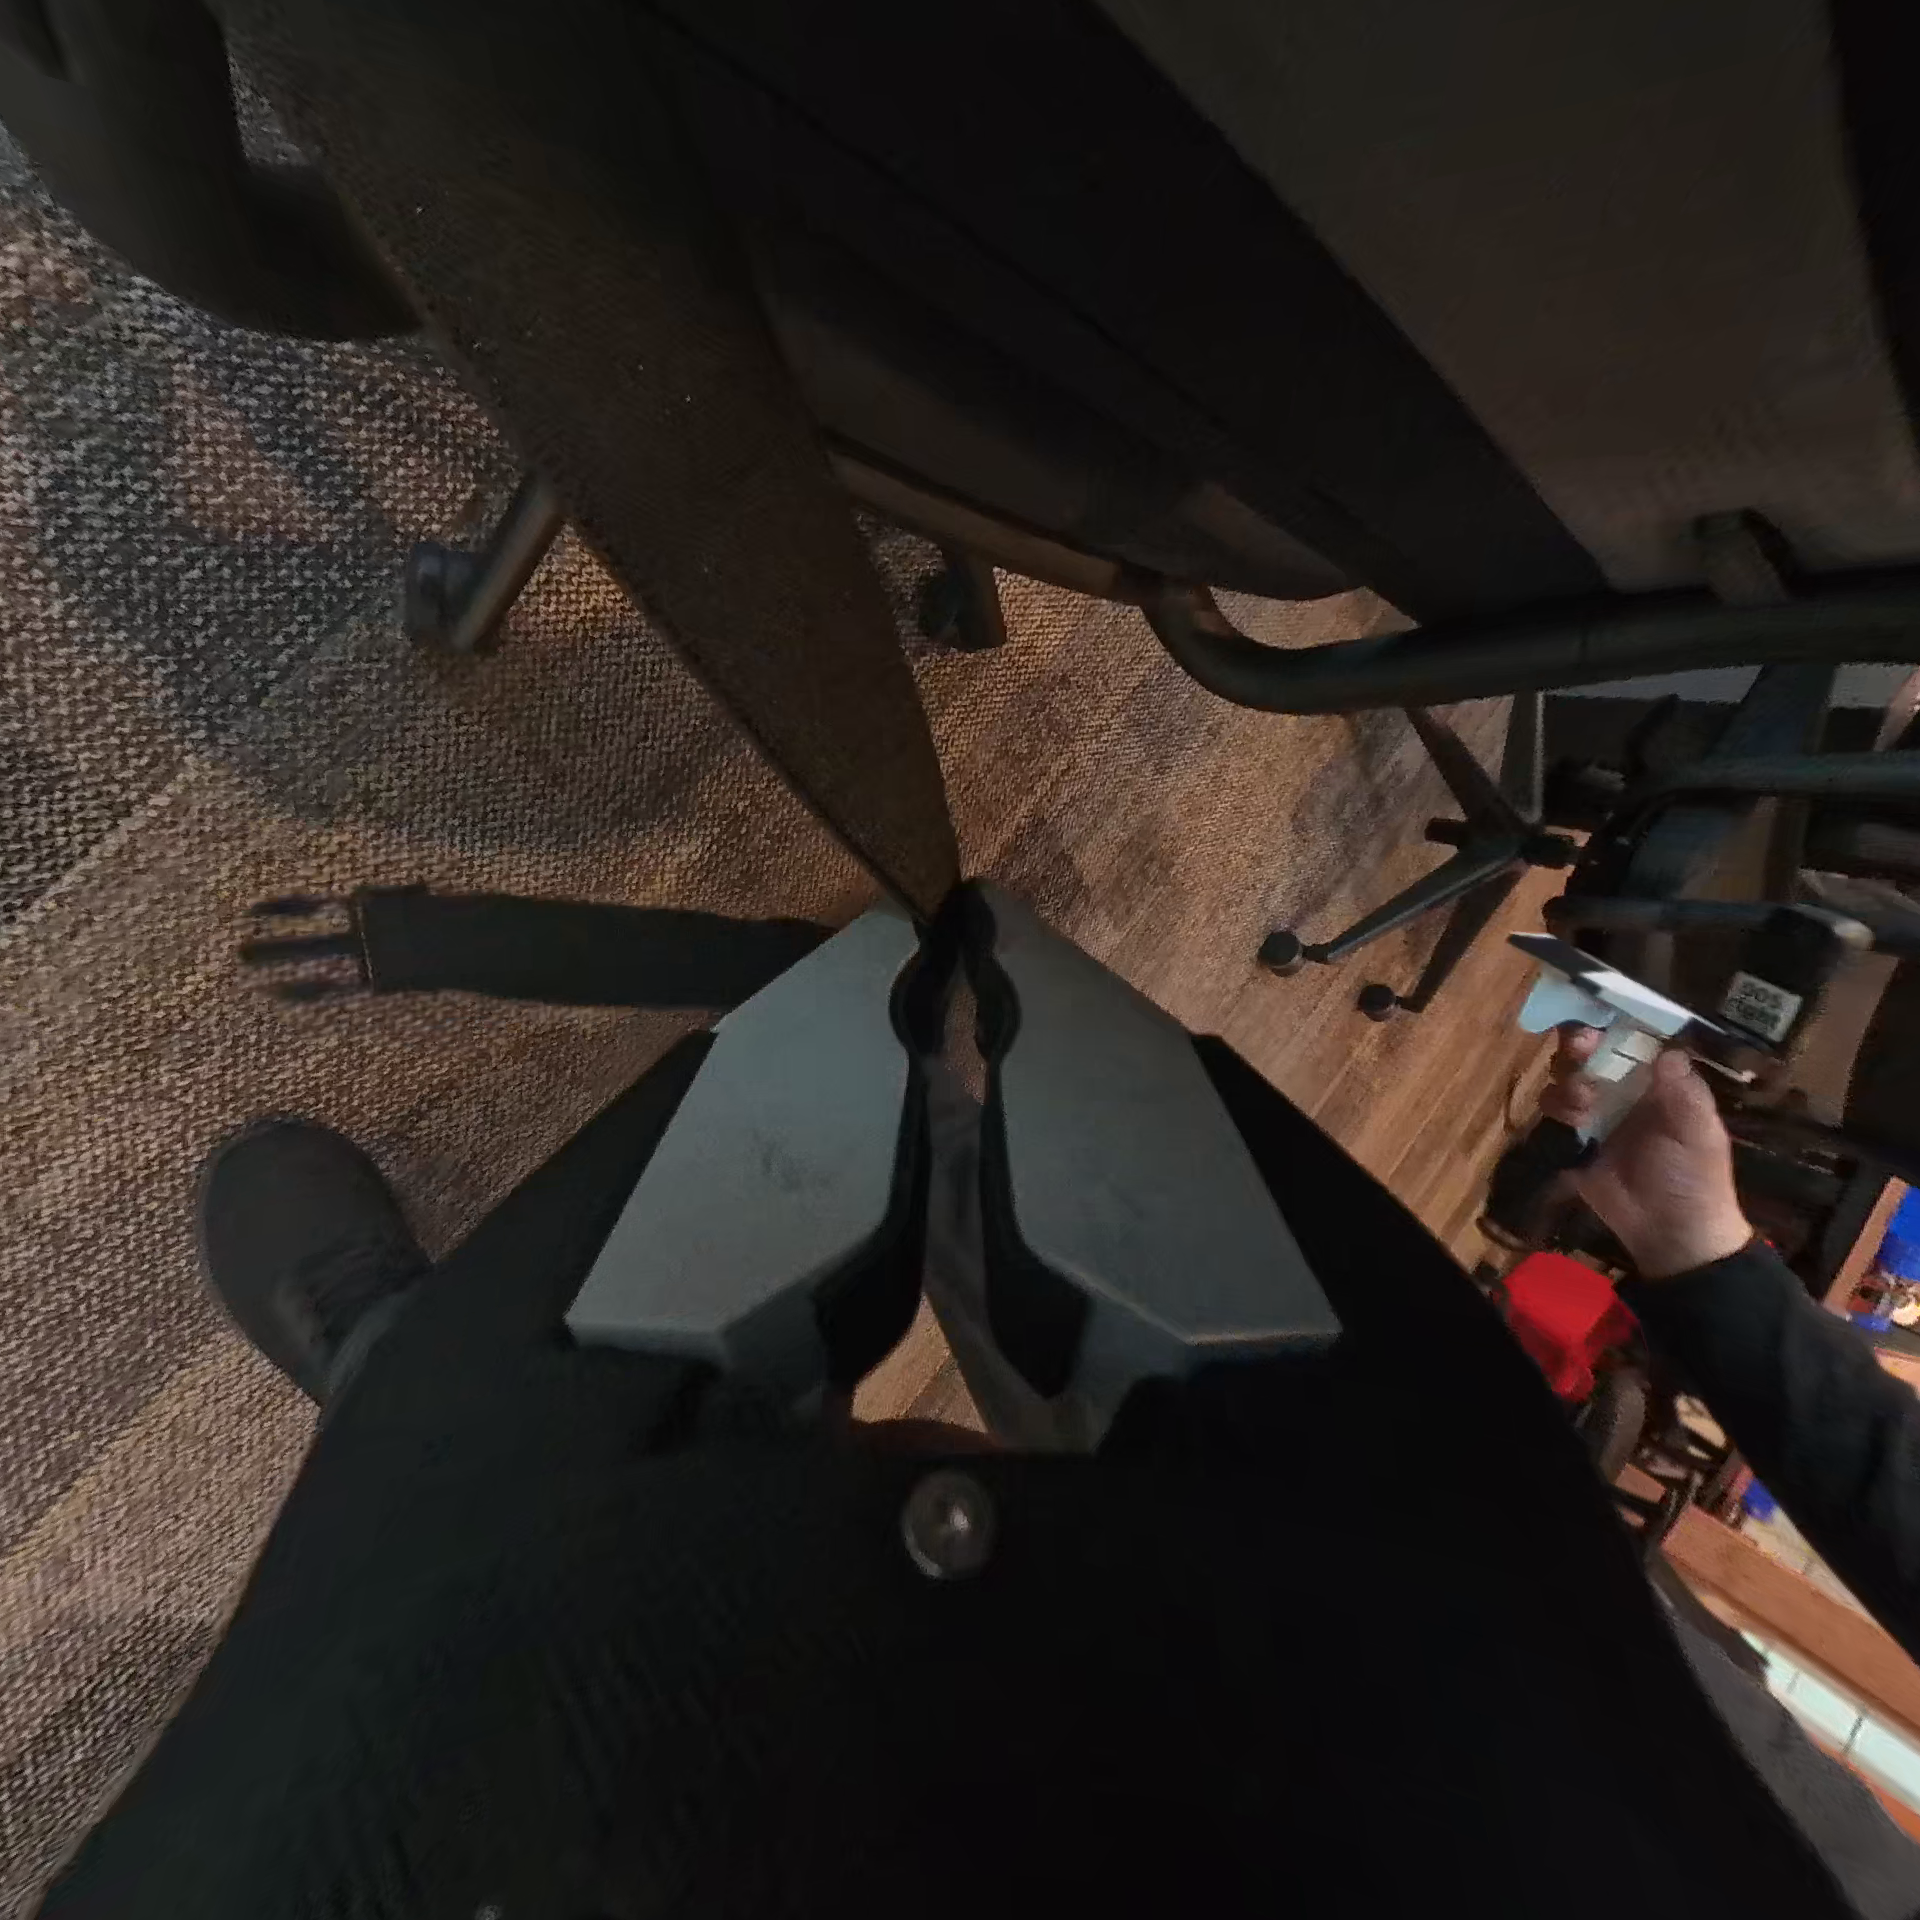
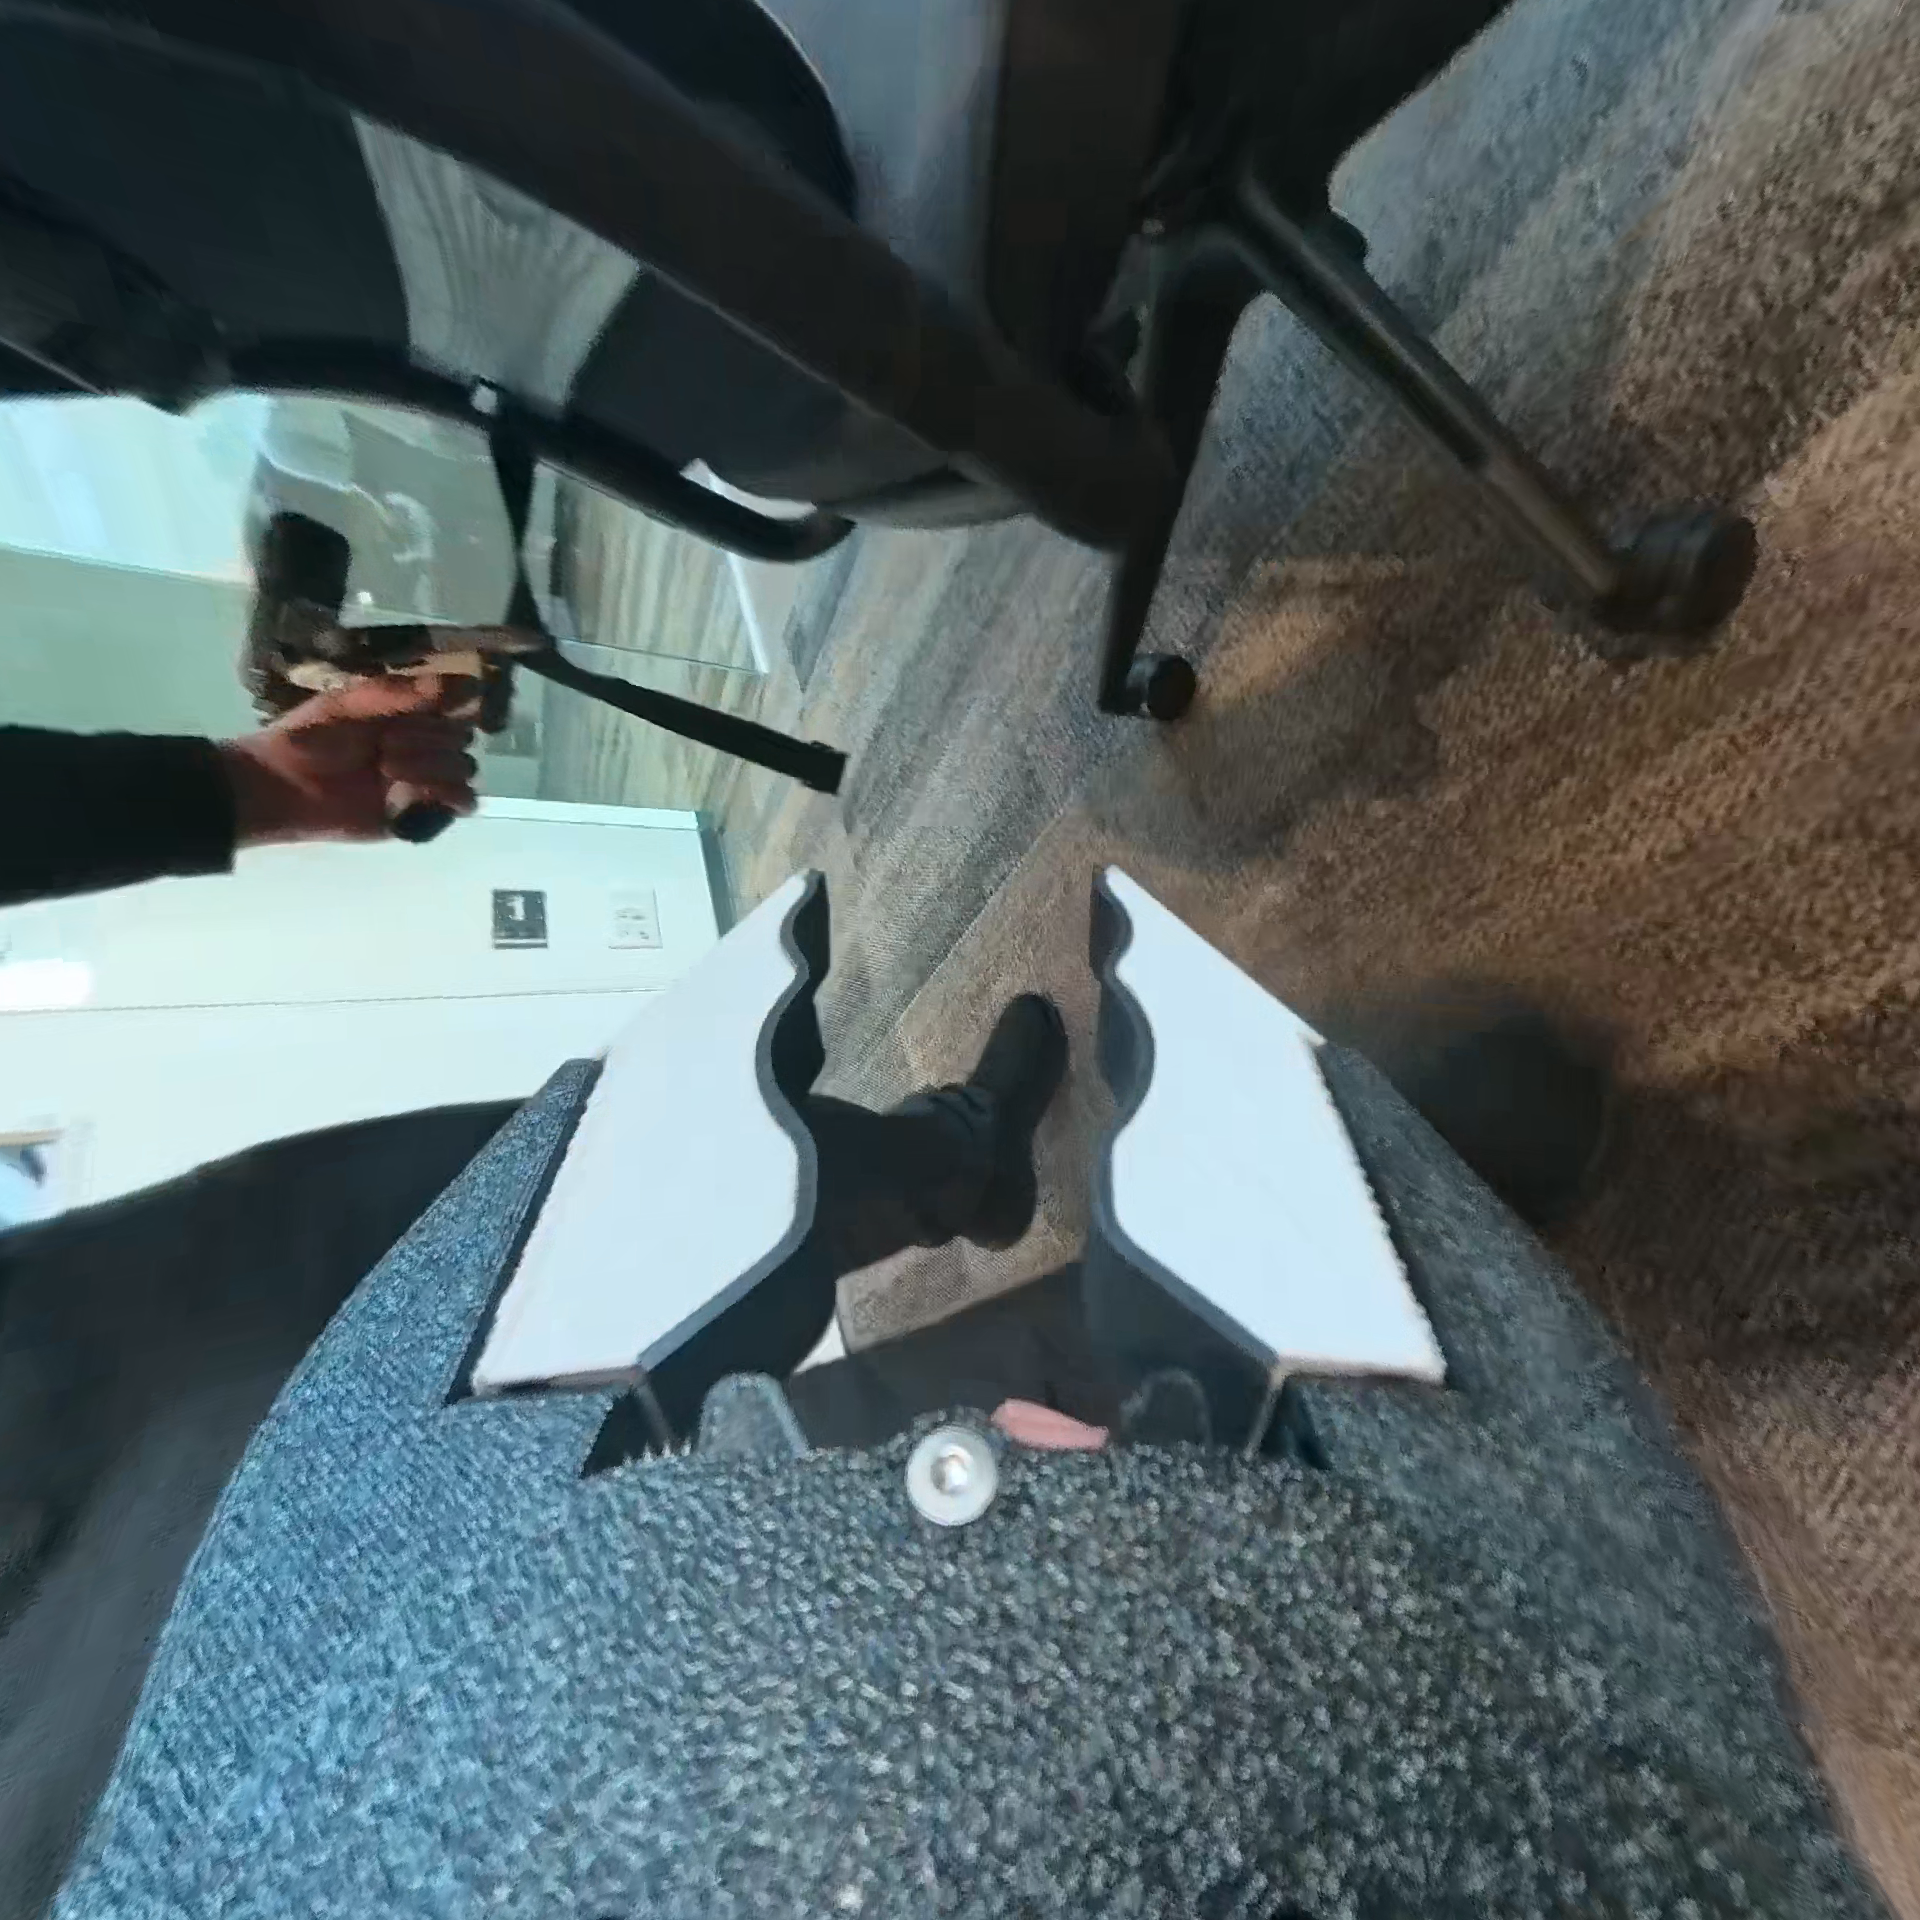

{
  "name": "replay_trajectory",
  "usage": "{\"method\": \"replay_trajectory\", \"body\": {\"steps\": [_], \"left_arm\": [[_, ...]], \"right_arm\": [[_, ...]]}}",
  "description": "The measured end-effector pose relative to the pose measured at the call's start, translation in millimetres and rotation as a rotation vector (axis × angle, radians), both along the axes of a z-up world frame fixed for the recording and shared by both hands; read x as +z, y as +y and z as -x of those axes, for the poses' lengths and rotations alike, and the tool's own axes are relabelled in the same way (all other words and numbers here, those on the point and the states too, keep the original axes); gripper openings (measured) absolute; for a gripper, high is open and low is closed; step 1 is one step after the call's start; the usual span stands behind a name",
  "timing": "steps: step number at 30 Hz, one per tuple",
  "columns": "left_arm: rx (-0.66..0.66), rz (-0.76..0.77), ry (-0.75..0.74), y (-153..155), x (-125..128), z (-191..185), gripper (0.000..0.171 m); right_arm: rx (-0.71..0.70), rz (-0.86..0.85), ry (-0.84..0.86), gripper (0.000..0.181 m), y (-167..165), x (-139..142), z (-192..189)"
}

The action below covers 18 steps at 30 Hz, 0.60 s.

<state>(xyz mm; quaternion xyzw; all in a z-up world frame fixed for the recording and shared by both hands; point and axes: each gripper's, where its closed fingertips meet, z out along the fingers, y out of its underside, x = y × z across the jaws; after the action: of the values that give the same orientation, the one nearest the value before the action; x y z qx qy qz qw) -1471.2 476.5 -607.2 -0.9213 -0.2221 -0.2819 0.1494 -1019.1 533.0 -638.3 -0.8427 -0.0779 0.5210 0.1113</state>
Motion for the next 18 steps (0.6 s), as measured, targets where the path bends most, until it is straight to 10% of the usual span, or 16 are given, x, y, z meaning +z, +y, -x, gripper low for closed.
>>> {"method": "replay_trajectory", "body": {"steps": [13,18], "left_arm": [[0.078,0.013,-0.068,15,-14,-1,0.0],[0.082,-0.038,-0.148,20,-18,-5,0.0]], "right_arm": [[0.44,-0.768,-0.132,0.041,164,189,144],[0.735,-0.899,-0.24,0.049,176,183,221]]}}
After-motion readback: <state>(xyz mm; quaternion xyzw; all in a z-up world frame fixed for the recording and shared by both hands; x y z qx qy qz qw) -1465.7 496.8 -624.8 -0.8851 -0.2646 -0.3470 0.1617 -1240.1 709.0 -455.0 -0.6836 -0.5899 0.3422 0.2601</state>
